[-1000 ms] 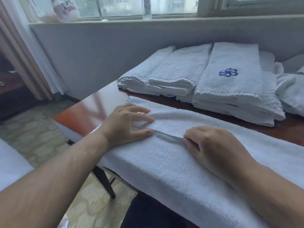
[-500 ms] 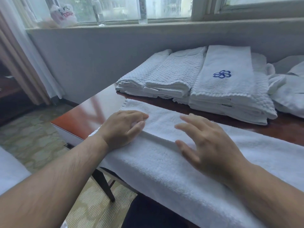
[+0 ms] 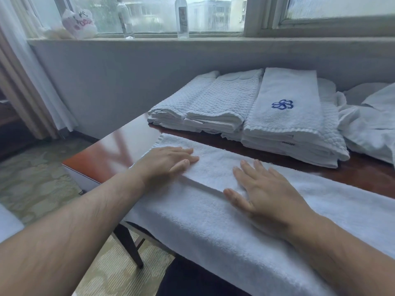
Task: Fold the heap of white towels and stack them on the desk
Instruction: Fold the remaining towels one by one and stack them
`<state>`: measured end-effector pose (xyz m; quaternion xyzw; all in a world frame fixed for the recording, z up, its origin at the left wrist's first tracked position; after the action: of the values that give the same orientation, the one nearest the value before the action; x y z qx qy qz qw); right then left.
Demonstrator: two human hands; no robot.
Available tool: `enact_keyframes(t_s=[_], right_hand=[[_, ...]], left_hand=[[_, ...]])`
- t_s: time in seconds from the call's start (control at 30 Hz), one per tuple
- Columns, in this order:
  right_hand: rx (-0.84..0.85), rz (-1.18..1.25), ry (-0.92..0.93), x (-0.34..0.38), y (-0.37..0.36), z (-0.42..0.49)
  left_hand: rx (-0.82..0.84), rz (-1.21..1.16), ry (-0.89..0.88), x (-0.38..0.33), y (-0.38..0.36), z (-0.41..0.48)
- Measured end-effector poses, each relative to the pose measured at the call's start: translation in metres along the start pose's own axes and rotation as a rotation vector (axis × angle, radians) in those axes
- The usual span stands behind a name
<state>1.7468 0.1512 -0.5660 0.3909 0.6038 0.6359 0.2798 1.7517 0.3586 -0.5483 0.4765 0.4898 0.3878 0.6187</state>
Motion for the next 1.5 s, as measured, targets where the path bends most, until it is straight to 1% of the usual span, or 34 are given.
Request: enact_keyframes(t_s=[0.03, 0.1, 0.17, 0.2, 0.27, 0.33, 0.5, 0.57, 0.7, 0.8, 0.87, 1.0, 1.13, 1.17, 1.27, 1.33, 1.4, 1.47, 1.5], right_hand=[[0.004, 0.025, -0.005, -0.001, 0.001, 0.000], [-0.045, 0.074, -0.057, -0.006, 0.008, 0.001], [-0.076, 0.049, -0.143, -0.018, 0.009, -0.001], [-0.043, 0.029, -0.175, -0.023, 0.004, -0.002], [0.075, 0.006, -0.191, -0.030, -0.011, -0.005], [0.130, 0.005, -0.171, -0.035, -0.016, -0.005], [0.100, -0.011, -0.124, -0.037, -0.009, -0.012], [0.109, -0.015, -0.142, -0.044, -0.007, -0.023], [0.119, -0.044, -0.288, -0.075, 0.000, -0.061], [0.122, -0.071, -0.448, -0.106, 0.009, -0.095], [0.106, -0.079, -0.583, -0.133, 0.018, -0.121], [0.052, -0.019, -0.813, -0.189, 0.031, -0.187], [0.063, -0.024, -1.062, -0.247, 0.028, -0.263], [0.058, -0.014, -1.069, -0.256, 0.024, -0.271], [0.007, 0.017, -0.981, -0.272, 0.019, -0.269], [0.010, -0.004, -0.917, -0.285, 0.020, -0.260], [-0.010, -0.040, -0.864, -0.294, 0.026, -0.250], [-0.104, -0.004, -0.824, -0.299, 0.037, -0.242], [-0.175, 0.074, -0.807, -0.300, 0.043, -0.242]], left_hand=[[-0.001, 0.003, 0.043, -0.003, 0.003, 0.005], [-0.044, -0.026, 0.111, -0.016, 0.005, 0.015], [-0.069, -0.136, 0.129, -0.033, -0.005, 0.022], [-0.047, -0.144, 0.121, -0.042, -0.015, 0.024], [0.053, -0.015, 0.123, -0.050, -0.040, 0.024], [0.083, 0.076, 0.143, -0.048, -0.051, 0.024], [0.054, 0.091, 0.153, -0.048, -0.048, 0.022], [0.045, 0.088, 0.156, -0.049, -0.048, 0.021], [0.053, 0.077, 0.166, -0.051, -0.044, 0.019], [0.044, 0.063, 0.187, -0.069, -0.043, 0.017], [0.020, 0.030, 0.103, -0.110, -0.044, 0.021], [-0.020, -0.088, -0.209, -0.236, -0.060, 0.035], [-0.050, -0.134, -0.479, -0.363, -0.080, 0.051], [-0.038, -0.121, -0.511, -0.380, -0.088, 0.052], [-0.005, -0.054, -0.542, -0.399, -0.112, 0.055], [0.000, -0.036, -0.521, -0.399, -0.118, 0.062], [0.043, -0.031, -0.499, -0.399, -0.121, 0.073], [0.071, -0.033, -0.509, -0.400, -0.121, 0.077], [0.066, -0.046, -0.531, -0.400, -0.119, 0.076]])
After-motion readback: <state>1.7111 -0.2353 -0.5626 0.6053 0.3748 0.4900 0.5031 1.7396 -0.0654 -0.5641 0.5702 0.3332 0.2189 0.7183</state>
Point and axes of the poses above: each hand's wrist, its own z-axis towards the middle knuckle, its own y-axis out of the back of the hand, x = y × z, the point moved 9 cm from there along z, towards the middle knuckle, and after that the axes turned 3 degrees about -y, right-handed, at the moved point
